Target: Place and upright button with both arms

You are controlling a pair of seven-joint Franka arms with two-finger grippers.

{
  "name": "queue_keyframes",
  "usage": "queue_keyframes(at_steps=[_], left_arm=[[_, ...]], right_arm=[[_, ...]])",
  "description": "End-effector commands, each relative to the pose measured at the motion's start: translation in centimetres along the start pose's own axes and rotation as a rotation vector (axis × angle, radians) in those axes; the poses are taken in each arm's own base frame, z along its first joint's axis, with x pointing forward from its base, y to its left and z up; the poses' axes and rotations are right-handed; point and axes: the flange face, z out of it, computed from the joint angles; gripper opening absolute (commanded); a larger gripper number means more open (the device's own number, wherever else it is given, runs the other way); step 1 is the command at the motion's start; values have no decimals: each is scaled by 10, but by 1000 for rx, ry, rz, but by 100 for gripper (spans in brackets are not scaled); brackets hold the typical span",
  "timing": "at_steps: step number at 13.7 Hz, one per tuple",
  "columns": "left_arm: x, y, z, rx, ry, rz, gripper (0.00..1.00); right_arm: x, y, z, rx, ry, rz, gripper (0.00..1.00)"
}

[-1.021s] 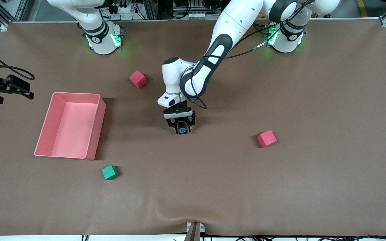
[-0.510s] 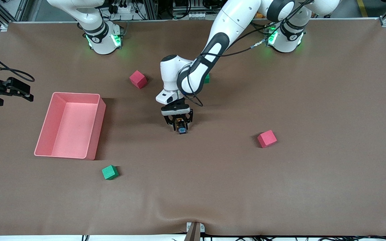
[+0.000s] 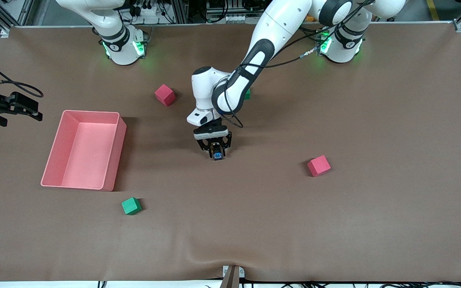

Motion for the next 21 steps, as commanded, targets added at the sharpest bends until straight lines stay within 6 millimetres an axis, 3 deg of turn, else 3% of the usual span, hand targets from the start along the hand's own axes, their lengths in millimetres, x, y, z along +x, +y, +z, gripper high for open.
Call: queue_keyframes(at_steps=[1, 5, 13, 21], left_arm=[[2, 1, -1, 13, 38, -44, 57], [0, 2, -2, 11, 35, -46, 57], [-4, 4, -3, 10, 32, -41, 50], [-9, 5, -4, 8, 30, -35, 28]], right_arm=[[0, -4, -2, 53, 8, 2, 100], [-2, 7, -3, 65, 12, 22, 100], [-3, 10, -3, 52, 11, 20, 100], [-4, 10, -3, 59, 3, 21, 100]])
